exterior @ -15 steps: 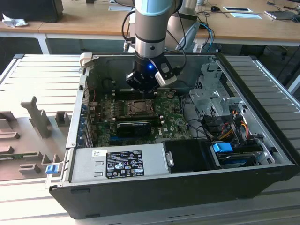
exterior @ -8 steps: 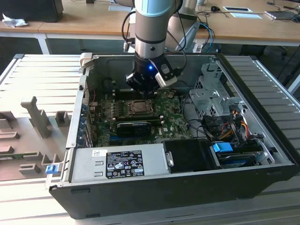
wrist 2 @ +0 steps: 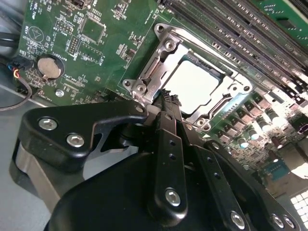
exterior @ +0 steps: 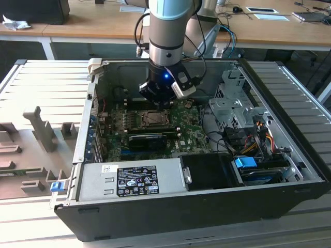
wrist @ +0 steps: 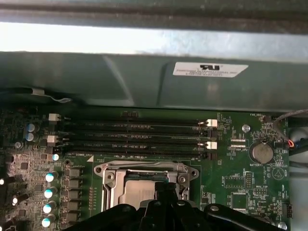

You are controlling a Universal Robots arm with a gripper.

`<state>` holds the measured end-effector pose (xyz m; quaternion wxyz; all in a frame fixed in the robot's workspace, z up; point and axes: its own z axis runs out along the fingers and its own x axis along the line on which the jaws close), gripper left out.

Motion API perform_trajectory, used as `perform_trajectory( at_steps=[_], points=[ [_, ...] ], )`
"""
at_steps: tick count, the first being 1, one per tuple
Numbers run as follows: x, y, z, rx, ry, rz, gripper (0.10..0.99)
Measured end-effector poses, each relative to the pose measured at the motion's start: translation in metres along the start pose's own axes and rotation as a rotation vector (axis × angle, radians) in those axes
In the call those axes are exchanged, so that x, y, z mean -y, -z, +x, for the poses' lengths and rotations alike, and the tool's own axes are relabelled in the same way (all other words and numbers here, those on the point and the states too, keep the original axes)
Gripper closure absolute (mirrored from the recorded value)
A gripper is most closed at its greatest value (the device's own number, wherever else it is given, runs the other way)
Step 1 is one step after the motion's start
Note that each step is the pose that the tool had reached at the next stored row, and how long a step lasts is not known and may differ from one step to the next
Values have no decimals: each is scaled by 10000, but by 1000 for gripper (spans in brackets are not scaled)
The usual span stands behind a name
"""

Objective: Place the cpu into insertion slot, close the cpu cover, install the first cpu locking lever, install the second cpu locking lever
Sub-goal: 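Install the second cpu locking lever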

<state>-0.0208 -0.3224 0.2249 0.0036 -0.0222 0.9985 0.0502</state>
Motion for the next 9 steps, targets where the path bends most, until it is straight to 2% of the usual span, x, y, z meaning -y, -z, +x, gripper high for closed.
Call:
perform_trajectory(
  at_steps=[9],
  points=[
    [65, 18, 3, -1, -1, 2, 980]
  ],
)
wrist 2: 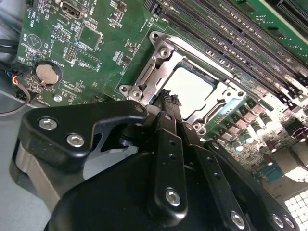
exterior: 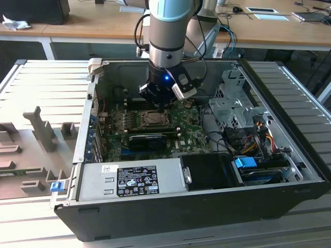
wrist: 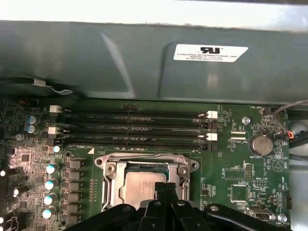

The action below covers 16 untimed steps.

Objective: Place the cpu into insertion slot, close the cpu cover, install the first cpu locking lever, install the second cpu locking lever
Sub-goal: 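Install the second cpu locking lever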

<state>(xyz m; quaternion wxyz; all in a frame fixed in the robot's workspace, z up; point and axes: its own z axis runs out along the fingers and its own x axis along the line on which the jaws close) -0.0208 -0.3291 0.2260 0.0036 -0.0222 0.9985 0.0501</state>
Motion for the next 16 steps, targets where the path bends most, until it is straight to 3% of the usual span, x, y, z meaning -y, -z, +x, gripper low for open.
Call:
perform_trajectory(
  at_steps=[5, 11, 16],
  points=[
    [-6, 84, -1, 1, 1, -1, 980],
    [21, 87, 0, 1, 1, -2, 980],
    [97, 91, 4, 1, 1, -1, 980]
  ],
)
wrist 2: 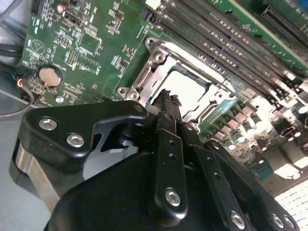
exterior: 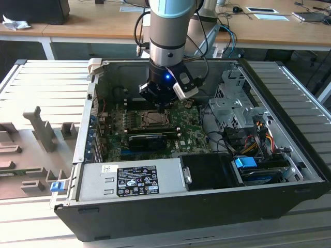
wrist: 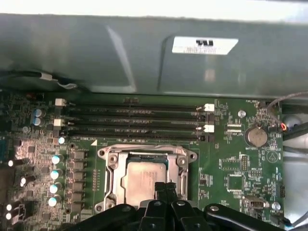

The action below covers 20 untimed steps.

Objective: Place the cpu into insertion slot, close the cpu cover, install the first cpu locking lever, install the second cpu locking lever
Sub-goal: 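Install the second cpu locking lever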

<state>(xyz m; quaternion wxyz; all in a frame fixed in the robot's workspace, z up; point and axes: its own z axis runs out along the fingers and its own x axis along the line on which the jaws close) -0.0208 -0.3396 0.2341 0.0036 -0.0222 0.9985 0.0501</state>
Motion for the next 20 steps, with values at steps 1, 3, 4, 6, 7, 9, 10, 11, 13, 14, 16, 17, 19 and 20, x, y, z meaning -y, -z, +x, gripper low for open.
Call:
perform_trajectory(
  at_steps=[1, 3, 4, 6, 7, 9, 10, 11, 13, 14, 16, 17, 19, 20],
  points=[
    [12, 1, 1, 0, 0, 0, 980],
    [52, 35, 2, -1, 0, 2, 980],
    [59, 94, 2, 0, -1, -1, 980],
    [75, 100, 3, 1, -1, -2, 980],
    [112, 102, 5, 0, -1, 0, 980],
    [144, 102, 6, 0, 0, 0, 980],
    [168, 103, 7, 0, 0, 0, 980],
    [194, 103, 9, 0, 0, 0, 980],
    [241, 105, 12, 0, 0, 1, 980],
    [284, 104, 14, -3, -1, 0, 980],
    [338, 74, 17, -49, 7, -15, 980],
    [352, 64, 18, -57, 17, -30, 980],
    [385, 42, 19, -68, 25, -110, 980],
    [390, 38, 25, -67, 24, -168, 980]
  ],
)
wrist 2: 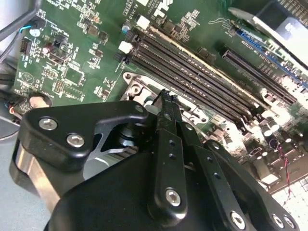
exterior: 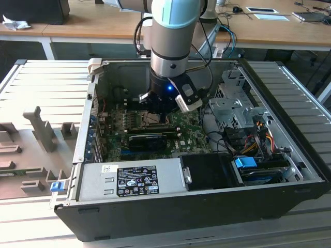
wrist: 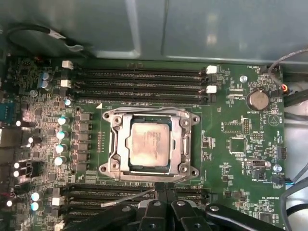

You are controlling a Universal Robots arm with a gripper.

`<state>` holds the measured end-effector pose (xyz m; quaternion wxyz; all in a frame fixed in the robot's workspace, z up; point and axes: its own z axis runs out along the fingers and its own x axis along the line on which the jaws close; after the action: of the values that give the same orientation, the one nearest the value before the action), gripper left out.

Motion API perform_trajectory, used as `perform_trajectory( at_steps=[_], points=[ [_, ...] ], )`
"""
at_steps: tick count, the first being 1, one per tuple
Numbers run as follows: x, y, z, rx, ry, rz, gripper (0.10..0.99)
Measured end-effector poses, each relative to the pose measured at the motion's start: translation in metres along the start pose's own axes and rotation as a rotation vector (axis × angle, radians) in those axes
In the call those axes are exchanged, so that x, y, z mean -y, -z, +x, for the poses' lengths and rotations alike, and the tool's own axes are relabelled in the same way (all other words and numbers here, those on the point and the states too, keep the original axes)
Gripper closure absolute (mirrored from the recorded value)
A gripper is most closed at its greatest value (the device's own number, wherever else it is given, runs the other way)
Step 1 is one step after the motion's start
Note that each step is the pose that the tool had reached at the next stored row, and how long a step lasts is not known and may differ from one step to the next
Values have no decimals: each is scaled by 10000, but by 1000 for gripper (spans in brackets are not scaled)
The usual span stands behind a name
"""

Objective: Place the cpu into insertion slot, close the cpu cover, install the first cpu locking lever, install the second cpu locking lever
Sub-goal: 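Install the second cpu locking lever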

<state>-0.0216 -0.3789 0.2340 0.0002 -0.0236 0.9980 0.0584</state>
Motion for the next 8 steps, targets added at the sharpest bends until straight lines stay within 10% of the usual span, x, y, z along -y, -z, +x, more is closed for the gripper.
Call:
perform_trajectory(
  at_steps=[8],
  points=[
    [48, -26, 288, 3, 40, -185, 980]
  ],
)
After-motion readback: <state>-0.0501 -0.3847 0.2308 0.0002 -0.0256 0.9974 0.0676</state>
